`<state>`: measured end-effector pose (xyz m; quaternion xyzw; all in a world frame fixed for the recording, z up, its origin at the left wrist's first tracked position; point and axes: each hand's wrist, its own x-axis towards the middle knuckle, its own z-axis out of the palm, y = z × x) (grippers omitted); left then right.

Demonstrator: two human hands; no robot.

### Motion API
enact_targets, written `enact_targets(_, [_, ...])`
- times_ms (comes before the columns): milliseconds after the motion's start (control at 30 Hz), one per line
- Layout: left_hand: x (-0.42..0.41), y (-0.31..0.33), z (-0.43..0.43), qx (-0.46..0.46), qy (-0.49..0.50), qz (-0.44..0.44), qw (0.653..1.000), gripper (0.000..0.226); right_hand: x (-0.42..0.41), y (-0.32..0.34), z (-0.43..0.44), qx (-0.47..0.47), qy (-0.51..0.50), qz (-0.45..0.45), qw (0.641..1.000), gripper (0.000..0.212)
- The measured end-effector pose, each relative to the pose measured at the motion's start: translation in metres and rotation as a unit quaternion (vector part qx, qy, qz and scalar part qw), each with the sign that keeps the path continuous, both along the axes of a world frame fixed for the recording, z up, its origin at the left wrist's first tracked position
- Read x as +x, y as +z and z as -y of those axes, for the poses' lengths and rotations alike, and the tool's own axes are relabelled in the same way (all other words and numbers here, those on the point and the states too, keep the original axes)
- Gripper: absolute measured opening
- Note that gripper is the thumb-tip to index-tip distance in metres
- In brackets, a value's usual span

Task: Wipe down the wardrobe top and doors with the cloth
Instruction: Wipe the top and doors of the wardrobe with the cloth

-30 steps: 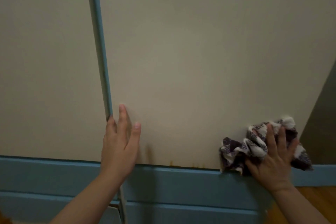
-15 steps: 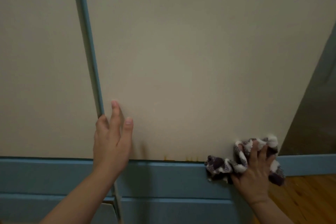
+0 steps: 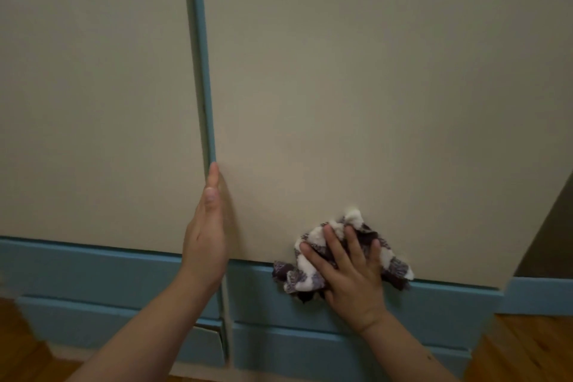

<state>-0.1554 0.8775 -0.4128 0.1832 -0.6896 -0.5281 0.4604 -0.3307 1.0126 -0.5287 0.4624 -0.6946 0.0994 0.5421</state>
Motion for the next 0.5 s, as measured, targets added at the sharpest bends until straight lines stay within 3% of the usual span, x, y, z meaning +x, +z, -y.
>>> enact_targets(167, [0.004,0.003,-0.001,0.018,-0.031,0.019,0.999,0.046,0.021,0.011,0.041,0.014,0.088,-0.051,0.995,0.053])
enact_targets(300, [0.007,0.008,-0.002,0.037,-0.06,0.02,0.997,0.067,0.041,0.023,0.074,0.039,0.145,-0.057,0.987,0.027])
enact_targets(500, [0.008,0.008,-0.004,0.03,-0.062,0.045,0.997,0.083,0.058,0.025,0.108,0.063,0.178,-0.048,0.981,0.022])
